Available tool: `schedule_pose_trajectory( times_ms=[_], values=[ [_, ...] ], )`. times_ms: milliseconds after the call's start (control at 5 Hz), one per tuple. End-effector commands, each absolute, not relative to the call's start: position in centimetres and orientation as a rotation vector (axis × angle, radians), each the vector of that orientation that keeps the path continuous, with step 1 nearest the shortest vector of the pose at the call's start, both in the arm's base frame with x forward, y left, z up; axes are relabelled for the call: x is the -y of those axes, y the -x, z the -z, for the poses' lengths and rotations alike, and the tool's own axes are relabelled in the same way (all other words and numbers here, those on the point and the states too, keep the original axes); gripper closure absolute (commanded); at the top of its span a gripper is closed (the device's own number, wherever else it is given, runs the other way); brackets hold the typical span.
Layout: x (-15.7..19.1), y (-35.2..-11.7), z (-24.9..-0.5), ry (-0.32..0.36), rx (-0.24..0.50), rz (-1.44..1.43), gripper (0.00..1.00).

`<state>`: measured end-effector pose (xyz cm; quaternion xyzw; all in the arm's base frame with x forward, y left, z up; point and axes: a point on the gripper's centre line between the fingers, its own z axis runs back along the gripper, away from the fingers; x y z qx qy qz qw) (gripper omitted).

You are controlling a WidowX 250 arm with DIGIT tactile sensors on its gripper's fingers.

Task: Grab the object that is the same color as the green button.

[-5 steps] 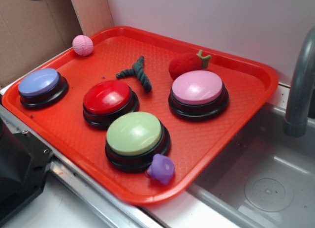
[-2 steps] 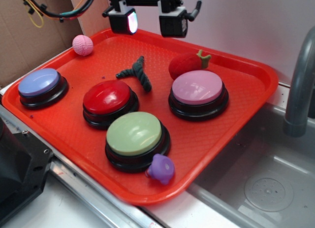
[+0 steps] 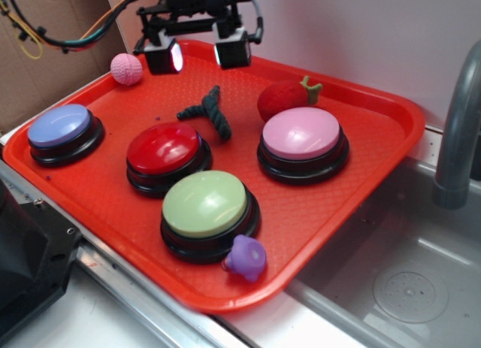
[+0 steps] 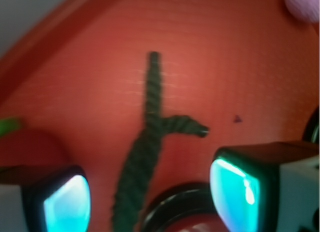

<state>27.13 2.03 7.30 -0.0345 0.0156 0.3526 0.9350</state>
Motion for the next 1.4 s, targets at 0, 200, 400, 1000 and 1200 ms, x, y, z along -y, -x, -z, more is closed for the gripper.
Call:
schedule_pose_trajectory(
  times_ms=[0,200,400,1000,1200],
  values=[
    [-0.5,-27.4,-4.0,0.171,-0.050,-0.712,0.00],
    [1.0,-27.5,-2.5,0.169,-0.095,-0.692,0.00],
    [1.0,-26.8,-2.3,0.178,-0.068,-0.679,1.00],
    [-1.0,-25.3,-10.4,0.219,0.039,-0.543,1.00],
    [-1.5,-24.7,-12.9,0.179,0.014,-0.481,1.00]
  ],
)
